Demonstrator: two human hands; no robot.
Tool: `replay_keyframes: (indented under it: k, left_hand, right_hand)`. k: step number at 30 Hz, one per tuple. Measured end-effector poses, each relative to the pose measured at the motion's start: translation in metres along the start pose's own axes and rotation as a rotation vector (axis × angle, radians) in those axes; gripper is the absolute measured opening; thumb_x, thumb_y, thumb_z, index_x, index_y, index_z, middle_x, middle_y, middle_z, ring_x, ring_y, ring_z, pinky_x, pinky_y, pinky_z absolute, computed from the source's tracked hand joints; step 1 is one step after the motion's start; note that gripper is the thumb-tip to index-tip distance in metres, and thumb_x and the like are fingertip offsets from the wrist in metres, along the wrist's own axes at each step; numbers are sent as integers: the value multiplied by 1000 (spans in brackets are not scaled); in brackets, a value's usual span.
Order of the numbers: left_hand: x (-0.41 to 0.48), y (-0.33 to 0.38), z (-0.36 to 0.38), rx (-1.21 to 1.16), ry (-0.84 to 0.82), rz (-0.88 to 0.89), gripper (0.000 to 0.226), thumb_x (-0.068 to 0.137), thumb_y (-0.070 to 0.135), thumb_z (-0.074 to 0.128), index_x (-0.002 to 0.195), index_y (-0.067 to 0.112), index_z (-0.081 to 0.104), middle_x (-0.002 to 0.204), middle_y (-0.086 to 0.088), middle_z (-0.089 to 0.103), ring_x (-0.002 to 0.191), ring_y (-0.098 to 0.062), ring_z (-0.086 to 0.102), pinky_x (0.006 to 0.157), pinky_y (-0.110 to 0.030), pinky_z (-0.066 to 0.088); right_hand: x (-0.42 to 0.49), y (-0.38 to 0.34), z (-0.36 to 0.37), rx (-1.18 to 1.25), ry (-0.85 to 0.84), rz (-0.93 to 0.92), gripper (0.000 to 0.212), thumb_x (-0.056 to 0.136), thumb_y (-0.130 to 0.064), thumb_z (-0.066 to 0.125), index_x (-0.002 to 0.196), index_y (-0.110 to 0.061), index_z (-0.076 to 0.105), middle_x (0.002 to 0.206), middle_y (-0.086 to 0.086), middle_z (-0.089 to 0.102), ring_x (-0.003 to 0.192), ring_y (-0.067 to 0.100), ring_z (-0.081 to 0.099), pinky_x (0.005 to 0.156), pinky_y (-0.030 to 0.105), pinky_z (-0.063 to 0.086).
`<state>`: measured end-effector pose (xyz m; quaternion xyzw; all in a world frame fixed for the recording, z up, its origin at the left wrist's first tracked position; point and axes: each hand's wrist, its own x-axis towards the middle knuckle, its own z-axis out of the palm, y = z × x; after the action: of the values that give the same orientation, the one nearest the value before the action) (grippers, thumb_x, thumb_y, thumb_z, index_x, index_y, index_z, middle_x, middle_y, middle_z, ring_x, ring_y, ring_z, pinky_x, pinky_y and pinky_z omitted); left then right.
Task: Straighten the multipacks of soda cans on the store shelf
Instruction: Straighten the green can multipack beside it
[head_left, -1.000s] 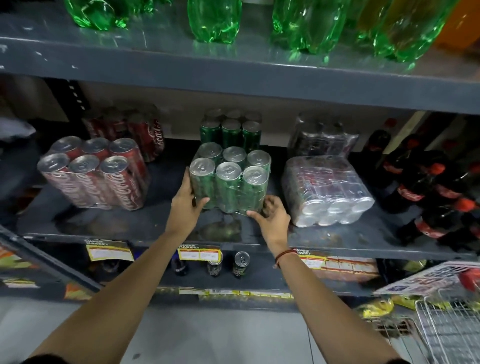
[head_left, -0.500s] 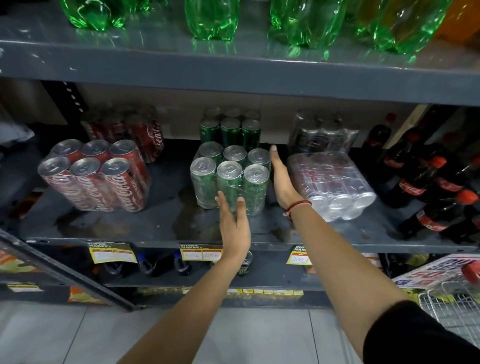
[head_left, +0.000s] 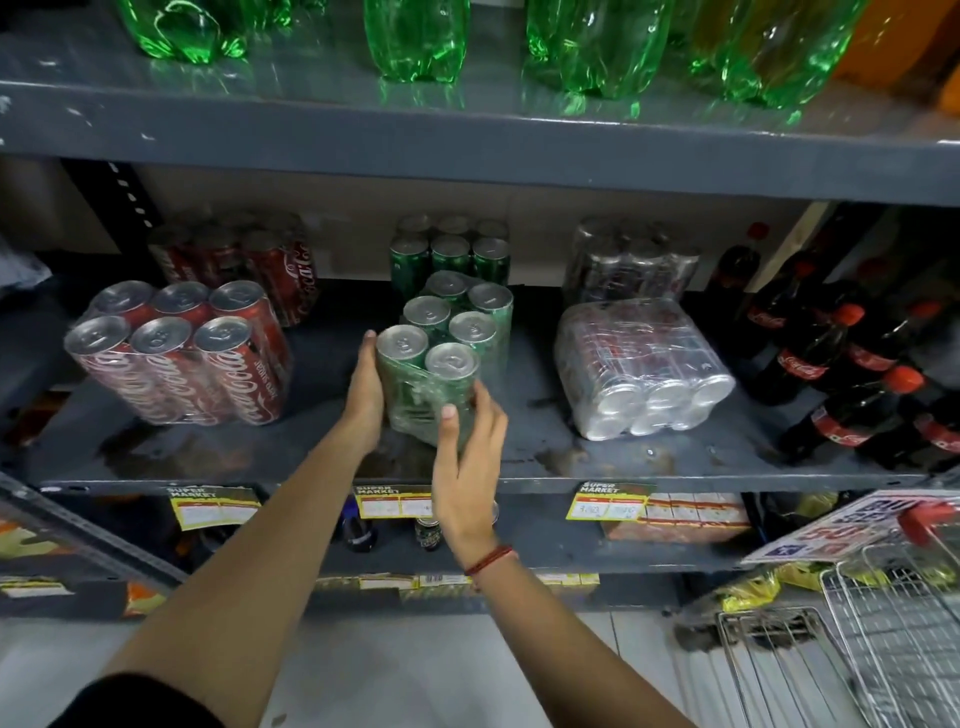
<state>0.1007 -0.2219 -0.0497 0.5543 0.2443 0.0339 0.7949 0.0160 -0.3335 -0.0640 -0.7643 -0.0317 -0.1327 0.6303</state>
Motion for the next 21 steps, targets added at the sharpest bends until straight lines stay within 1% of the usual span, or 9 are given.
replay_keyframes:
  k: [3, 5, 7, 9, 11, 14, 17, 19, 21]
  left_hand:
    - [-6, -4, -11, 82, 115, 71, 45, 92, 54, 37, 108, 21, 64, 118, -3, 64, 97, -12, 61, 85, -28, 43]
    - [-19, -15, -14, 53, 235, 197, 44, 92, 50, 43, 121, 19, 56, 125, -3, 58, 107, -14, 55, 95, -30, 41]
    - [-41, -30, -10, 90, 313, 348, 41, 92, 42, 48, 125, 18, 51, 125, 0, 54, 118, -15, 51, 102, -27, 38]
    - [-61, -47, -1, 129, 271, 392, 56, 90, 45, 50, 138, 17, 40, 140, -1, 45, 130, -15, 43, 108, -28, 34]
    - [-74, -60, 11, 224, 168, 406, 76, 84, 57, 52, 146, 23, 26, 154, -1, 31, 141, -15, 30, 117, -37, 25]
    - [-74, -61, 24, 357, 107, 384, 85, 85, 54, 55, 150, 24, 10, 161, 0, 12, 148, -15, 9, 121, -40, 12]
    - [-72, -46, 27, 347, 129, 332, 78, 88, 58, 44, 150, 26, 9, 161, 1, 15, 147, -17, 15, 120, -45, 16]
    - [-64, -33, 21, 293, 118, 303, 70, 90, 60, 37, 149, 28, 19, 156, 2, 28, 140, -15, 29, 118, -40, 22]
    - [-45, -20, 9, 232, 114, 244, 76, 82, 74, 36, 143, 28, 36, 149, -1, 42, 134, -17, 40, 116, -43, 27]
  right_hand:
    - [12, -3, -8, 69, 56, 27, 67, 90, -62, 31, 133, -13, 45, 129, 4, 48, 115, 1, 44, 95, 0, 28]
    - [40, -4, -19, 73, 151, 73, 50, 97, -41, 39, 132, -6, 46, 129, 12, 49, 114, 7, 45, 90, -4, 25]
    - [74, -5, -28, 54, 173, 109, 45, 100, -29, 41, 136, -3, 43, 136, 17, 46, 124, 18, 43, 97, 4, 24]
    - [106, -5, -35, 35, 108, 132, 50, 101, -32, 39, 142, -4, 36, 146, 16, 39, 137, 23, 35, 108, 18, 22]
    - [133, -4, -41, 11, -4, 180, 55, 100, -39, 36, 146, -9, 30, 153, 12, 34, 142, 24, 29, 116, 30, 20]
    - [153, -5, -47, 32, -194, 305, 59, 98, -50, 33, 148, -18, 28, 155, 6, 32, 144, 22, 27, 118, 35, 19]
    - [143, -2, -49, -16, -221, 290, 58, 99, -45, 36, 148, -17, 26, 155, 7, 33, 143, 23, 28, 115, 31, 19]
    - [123, 5, -49, -129, -170, 160, 61, 99, -39, 41, 149, -12, 21, 154, 13, 31, 142, 26, 29, 111, 25, 19]
    - [102, 12, -45, -232, -117, 52, 65, 98, -36, 44, 149, -7, 16, 150, 19, 31, 139, 29, 30, 110, 24, 20]
